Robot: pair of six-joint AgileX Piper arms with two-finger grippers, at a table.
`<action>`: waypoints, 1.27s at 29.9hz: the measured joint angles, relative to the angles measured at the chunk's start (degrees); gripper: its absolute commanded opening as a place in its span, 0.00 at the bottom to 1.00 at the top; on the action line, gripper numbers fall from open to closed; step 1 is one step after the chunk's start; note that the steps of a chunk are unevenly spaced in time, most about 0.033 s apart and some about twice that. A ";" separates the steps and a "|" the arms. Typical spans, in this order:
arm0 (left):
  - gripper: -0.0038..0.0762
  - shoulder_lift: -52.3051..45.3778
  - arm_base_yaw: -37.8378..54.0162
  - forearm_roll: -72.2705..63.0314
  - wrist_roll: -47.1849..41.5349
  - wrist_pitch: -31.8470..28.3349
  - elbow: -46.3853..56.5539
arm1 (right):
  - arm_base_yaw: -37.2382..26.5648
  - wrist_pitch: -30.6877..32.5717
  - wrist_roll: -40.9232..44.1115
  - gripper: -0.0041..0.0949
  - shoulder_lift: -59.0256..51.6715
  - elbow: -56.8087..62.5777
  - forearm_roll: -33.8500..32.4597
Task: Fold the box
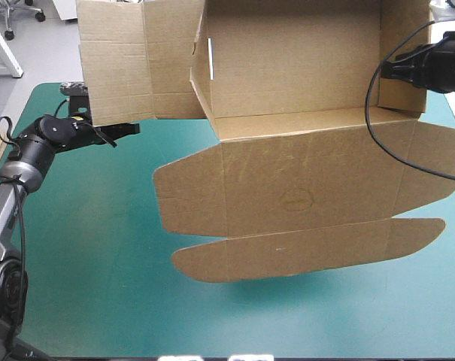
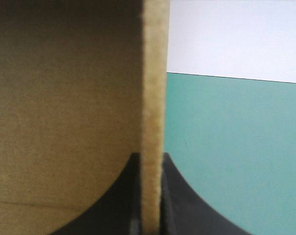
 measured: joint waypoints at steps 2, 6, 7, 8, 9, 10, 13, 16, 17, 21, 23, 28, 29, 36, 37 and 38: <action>0.06 1.67 0.00 -12.02 11.81 1.23 0.00 | 0.00 0.00 -0.07 0.02 -0.10 0.79 0.53; 0.06 3.92 0.00 -32.34 29.05 6.44 0.00 | 0.00 0.00 -0.45 0.02 -0.17 3.33 1.09; 0.06 4.35 0.00 -36.27 32.22 8.45 0.00 | 0.00 0.00 -0.50 0.02 -0.17 4.23 1.37; 0.06 4.68 0.00 -39.57 34.43 10.71 0.00 | 0.00 0.00 -0.63 0.02 -0.17 5.16 1.62; 0.06 5.09 0.00 -42.43 36.87 13.32 0.00 | 0.00 0.00 -0.63 0.02 -0.10 5.98 1.68; 0.06 5.42 0.00 -44.94 38.79 15.94 0.00 | 0.05 0.00 -0.69 0.02 0.02 6.71 1.73; 0.06 6.18 0.00 -51.01 42.18 22.84 0.00 | 0.18 0.00 -0.93 0.02 0.33 8.49 1.62; 0.06 6.45 0.00 -54.45 43.66 28.23 -0.07 | 0.50 0.00 -1.29 0.02 0.94 9.17 1.62; 0.06 6.49 0.00 -54.86 43.84 29.99 -0.26 | 0.56 0.00 -1.32 0.02 1.10 9.30 1.57; 0.06 6.49 0.00 -55.42 43.91 35.26 -2.17 | 0.61 0.00 -1.37 0.02 1.52 9.35 1.61; 0.06 6.49 0.00 -55.64 42.69 36.08 -3.45 | 0.61 0.00 -1.47 0.02 1.79 9.35 1.61; 0.06 6.49 0.00 -55.71 38.74 36.59 -5.68 | 0.61 0.00 -1.47 0.02 2.80 9.36 0.33; 0.06 6.42 0.00 -55.76 37.80 36.59 -6.11 | 0.61 0.00 -1.47 0.02 3.03 9.36 -0.01; 0.06 4.26 -0.80 -55.75 30.75 36.65 -8.47 | 0.61 0.00 -1.49 0.02 4.71 9.36 -0.65; 0.06 3.81 -1.05 -55.75 30.23 36.78 -8.79 | 0.61 0.00 -1.49 0.02 4.85 9.36 -0.70; 0.06 3.37 -1.42 -55.75 29.79 36.92 -9.20 | 0.61 0.00 -1.49 0.02 4.97 9.36 -0.73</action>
